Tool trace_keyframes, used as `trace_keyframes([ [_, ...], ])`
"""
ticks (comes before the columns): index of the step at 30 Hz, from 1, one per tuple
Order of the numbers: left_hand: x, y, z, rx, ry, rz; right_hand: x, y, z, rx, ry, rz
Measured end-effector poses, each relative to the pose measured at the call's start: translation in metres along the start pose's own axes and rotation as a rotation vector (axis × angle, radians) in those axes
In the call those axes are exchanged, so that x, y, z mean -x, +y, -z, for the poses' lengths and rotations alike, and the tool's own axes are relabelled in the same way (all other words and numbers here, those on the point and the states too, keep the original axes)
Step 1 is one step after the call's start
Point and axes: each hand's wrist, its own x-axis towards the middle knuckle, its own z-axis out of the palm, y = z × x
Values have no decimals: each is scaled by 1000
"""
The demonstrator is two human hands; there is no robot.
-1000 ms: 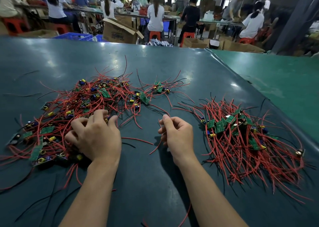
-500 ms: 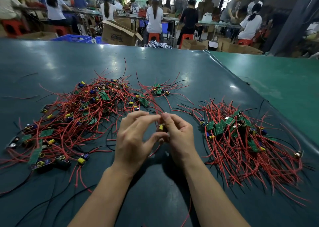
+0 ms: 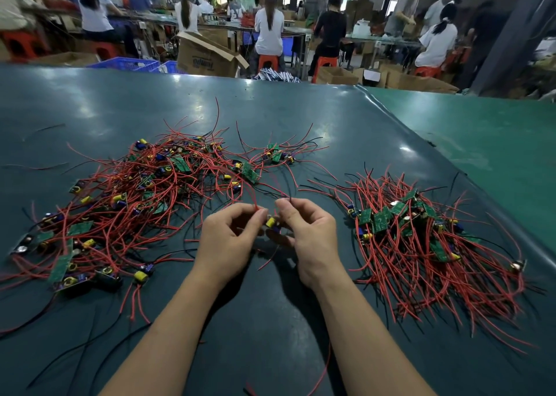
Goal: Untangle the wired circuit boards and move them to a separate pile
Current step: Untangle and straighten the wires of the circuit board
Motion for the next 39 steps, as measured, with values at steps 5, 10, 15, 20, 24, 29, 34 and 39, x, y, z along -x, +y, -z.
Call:
trace_keyframes([
  [5,-3,3,2,272,71,148,-4,1,4,-22,140,106],
  [10,-2,6,4,378,-12,175,-2,1,2,-101,99,86],
  [15,-2,1,2,237,-101,145,-1,-5,3,-162,57,52],
  [20,-2,7,5,310,-42,189,1,-5,2,-252,-61,-36],
  [24,0,8,4,282,-52,169,3,-1,-1,-194,-137,-144],
  [29,-2,6,5,274,-34,176,2,0,-1,-107,-88,-109],
  [34,-3,0,3,252,60,169,1,-1,-3,-49,-22,-95],
  [39,-5,-1,2,294,122,196,-3,-6,4,-117,137,-12],
])
